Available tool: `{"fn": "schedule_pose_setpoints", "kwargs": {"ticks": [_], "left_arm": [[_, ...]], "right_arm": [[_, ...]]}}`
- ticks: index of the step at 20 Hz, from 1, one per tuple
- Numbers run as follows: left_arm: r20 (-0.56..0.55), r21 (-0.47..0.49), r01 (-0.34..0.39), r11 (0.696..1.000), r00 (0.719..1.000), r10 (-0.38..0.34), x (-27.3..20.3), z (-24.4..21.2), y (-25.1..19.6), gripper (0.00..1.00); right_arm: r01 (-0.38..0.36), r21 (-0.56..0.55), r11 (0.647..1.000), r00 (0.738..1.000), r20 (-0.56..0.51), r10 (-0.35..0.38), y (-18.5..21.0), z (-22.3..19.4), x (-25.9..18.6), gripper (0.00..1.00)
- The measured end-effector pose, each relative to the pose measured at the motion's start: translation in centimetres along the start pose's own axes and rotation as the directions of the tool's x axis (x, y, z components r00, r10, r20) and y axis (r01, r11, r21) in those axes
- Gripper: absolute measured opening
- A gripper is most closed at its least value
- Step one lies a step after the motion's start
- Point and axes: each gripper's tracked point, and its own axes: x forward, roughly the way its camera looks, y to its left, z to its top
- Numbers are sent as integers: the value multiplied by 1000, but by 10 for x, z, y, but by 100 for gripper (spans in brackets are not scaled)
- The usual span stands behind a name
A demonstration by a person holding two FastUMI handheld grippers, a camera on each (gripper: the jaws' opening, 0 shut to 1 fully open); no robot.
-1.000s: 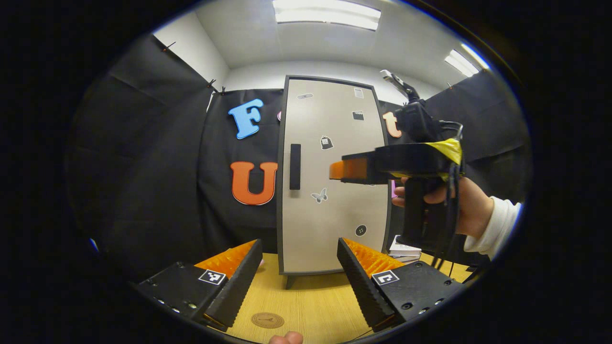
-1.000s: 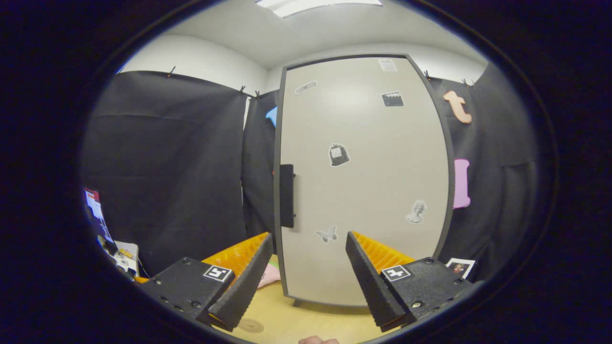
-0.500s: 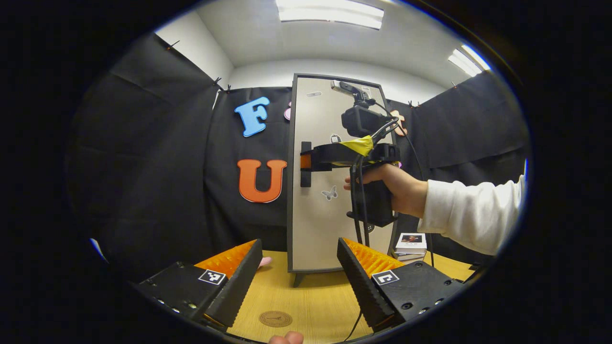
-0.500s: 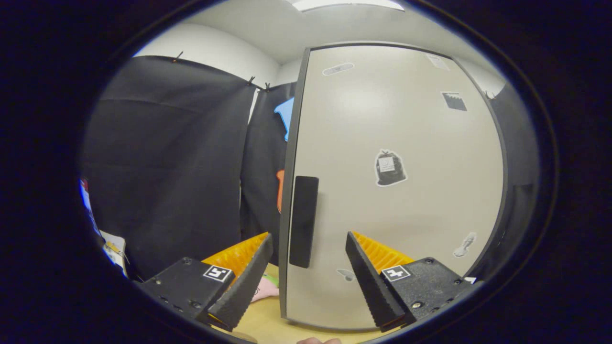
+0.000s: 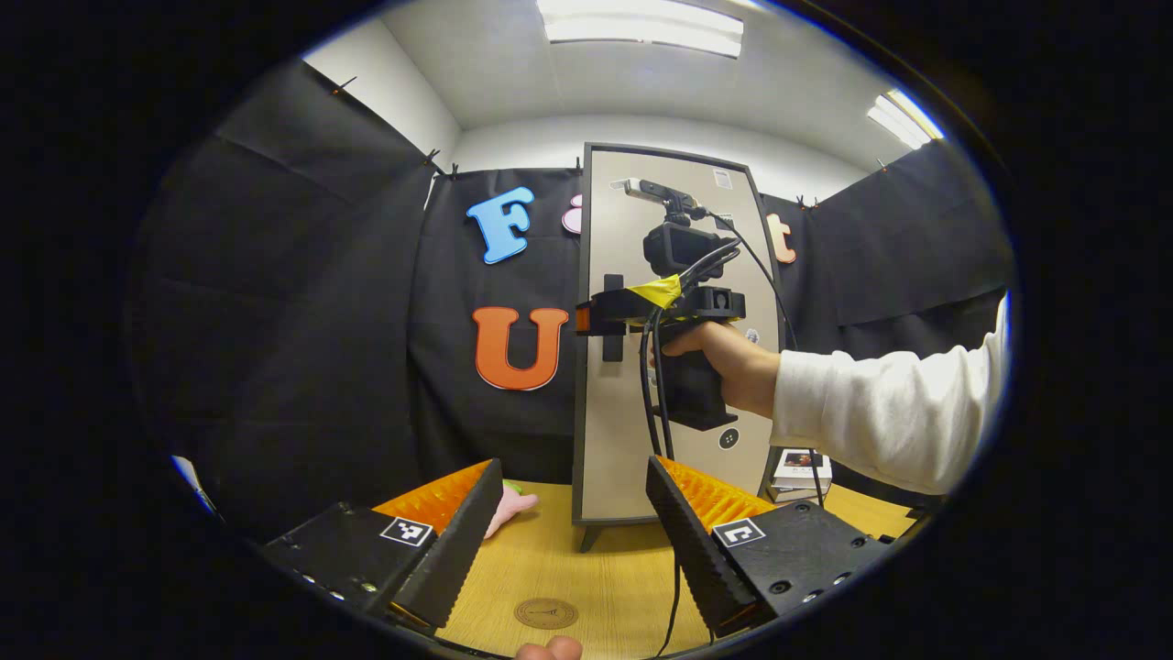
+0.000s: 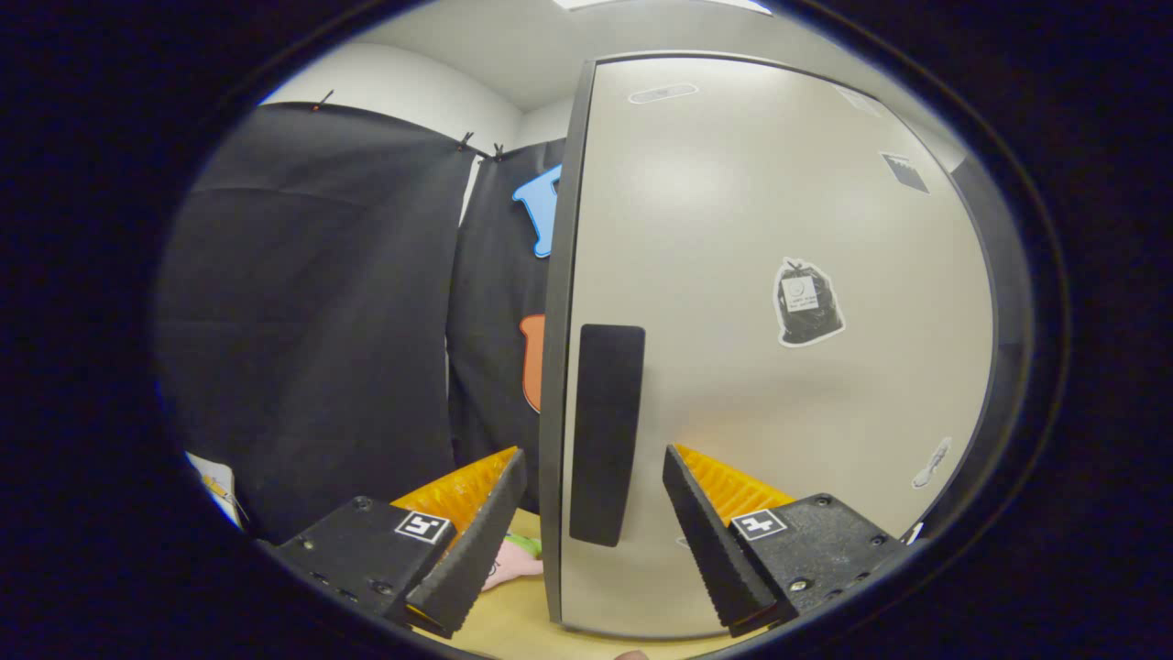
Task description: Open the cabinet door with the right hand, grasp the bottle in the cabinet with the left hand and place it on the coaster, then close the cabinet door with the right hand.
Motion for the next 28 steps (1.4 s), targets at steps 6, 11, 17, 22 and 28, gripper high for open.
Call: {"fn": "schedule_pose_setpoints", "kwargs": {"ticks": [6, 11, 17, 22, 28], "left_arm": [[2, -3, -7, 1000, 1000, 7, 2, 0, 8, 95], [9, -2, -13, 1000, 1000, 13, 0, 0, 12, 95], [7, -4, -7, 1000, 1000, 7, 0, -3, 12, 95], [-6, -4, 6, 1000, 1000, -6, 3, -7, 9, 95], [-14, 11, -14, 1000, 1000, 14, -6, -15, 20, 95]], "right_arm": [[28, 8, 1000, 999, -17, -28, -1, -4, 8, 71], [27, 47, 999, 1000, 3, -28, -5, -3, 10, 33], [14, 32, 999, 1000, -4, -14, -4, -4, 7, 20], [-48, 30, 998, 999, -3, 48, -1, -4, -4, 20], [-150, 15, 989, 989, 13, 150, -6, -7, -22, 18]]}}
